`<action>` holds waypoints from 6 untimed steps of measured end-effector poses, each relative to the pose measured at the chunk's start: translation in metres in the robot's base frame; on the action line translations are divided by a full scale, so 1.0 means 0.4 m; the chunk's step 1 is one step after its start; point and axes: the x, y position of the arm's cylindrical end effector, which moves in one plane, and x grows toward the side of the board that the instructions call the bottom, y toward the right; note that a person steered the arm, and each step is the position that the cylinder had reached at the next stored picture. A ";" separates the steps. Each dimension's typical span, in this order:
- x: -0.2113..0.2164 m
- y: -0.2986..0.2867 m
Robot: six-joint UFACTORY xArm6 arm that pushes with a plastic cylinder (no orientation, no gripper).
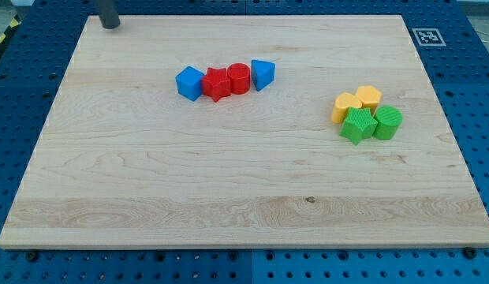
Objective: Move your arm at the bottom of the red star
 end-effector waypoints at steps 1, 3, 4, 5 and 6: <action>0.015 -0.003; 0.205 0.052; 0.314 0.118; 0.437 0.171; 0.520 0.255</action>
